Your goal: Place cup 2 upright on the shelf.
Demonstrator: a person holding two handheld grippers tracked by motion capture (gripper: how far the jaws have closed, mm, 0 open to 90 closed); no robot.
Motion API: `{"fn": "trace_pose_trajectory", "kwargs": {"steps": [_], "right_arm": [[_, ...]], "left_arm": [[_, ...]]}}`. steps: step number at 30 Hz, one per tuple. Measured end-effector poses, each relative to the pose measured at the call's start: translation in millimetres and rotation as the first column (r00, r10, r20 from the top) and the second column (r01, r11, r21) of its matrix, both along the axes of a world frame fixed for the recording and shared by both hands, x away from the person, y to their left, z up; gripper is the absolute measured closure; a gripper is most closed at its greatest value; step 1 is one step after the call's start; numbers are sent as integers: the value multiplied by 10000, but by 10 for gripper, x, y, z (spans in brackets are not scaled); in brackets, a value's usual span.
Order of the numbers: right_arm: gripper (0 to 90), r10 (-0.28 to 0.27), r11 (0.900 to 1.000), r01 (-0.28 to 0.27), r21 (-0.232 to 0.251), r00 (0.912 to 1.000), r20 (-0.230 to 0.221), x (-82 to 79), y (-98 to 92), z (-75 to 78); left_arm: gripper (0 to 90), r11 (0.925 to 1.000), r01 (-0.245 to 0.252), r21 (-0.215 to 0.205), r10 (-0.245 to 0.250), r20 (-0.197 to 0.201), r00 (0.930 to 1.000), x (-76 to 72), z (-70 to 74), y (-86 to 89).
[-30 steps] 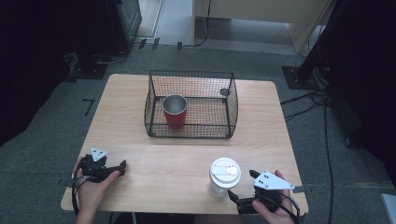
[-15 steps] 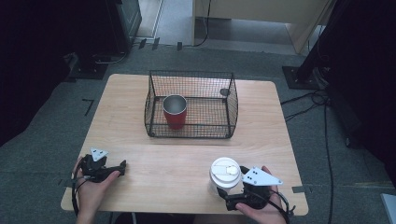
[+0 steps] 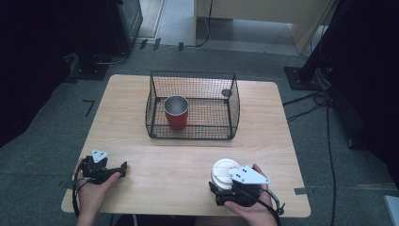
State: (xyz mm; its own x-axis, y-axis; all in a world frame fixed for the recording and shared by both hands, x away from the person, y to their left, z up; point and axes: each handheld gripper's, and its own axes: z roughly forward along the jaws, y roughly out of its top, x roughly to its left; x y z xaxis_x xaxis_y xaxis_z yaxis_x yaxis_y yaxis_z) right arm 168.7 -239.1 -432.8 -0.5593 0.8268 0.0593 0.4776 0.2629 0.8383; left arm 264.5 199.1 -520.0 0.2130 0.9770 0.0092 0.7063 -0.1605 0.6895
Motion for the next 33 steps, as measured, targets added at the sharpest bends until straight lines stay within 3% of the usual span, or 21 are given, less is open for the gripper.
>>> {"fn": "trace_pose_trajectory", "kwargs": {"steps": [20,24,26,27,30,33], "right_arm": [[67,-159,9999,158,22,9996,214,-74,-29,13],[69,-198,9997,191,158,9989,428,-85,-44,49],[86,-220,9993,204,327,9987,469,-83,-58,88],[164,-510,9987,501,136,9958,758,-89,-64,122],[165,-514,9982,493,328,9965,665,-73,-68,142],[165,-463,9989,462,36,9969,633,-41,-35,117]], "left_arm": [[0,10000,0,-1,0,-2,10000,0,0,0],[0,10000,-2,-2,2,-1,10000,0,0,0],[0,10000,2,1,-2,-4,10000,0,0,0],[0,10000,4,1,-4,-3,10000,0,0,0],[0,10000,2,1,-2,-4,10000,0,0,0],[0,10000,1,2,-1,-4,10000,0,0,0]]}}
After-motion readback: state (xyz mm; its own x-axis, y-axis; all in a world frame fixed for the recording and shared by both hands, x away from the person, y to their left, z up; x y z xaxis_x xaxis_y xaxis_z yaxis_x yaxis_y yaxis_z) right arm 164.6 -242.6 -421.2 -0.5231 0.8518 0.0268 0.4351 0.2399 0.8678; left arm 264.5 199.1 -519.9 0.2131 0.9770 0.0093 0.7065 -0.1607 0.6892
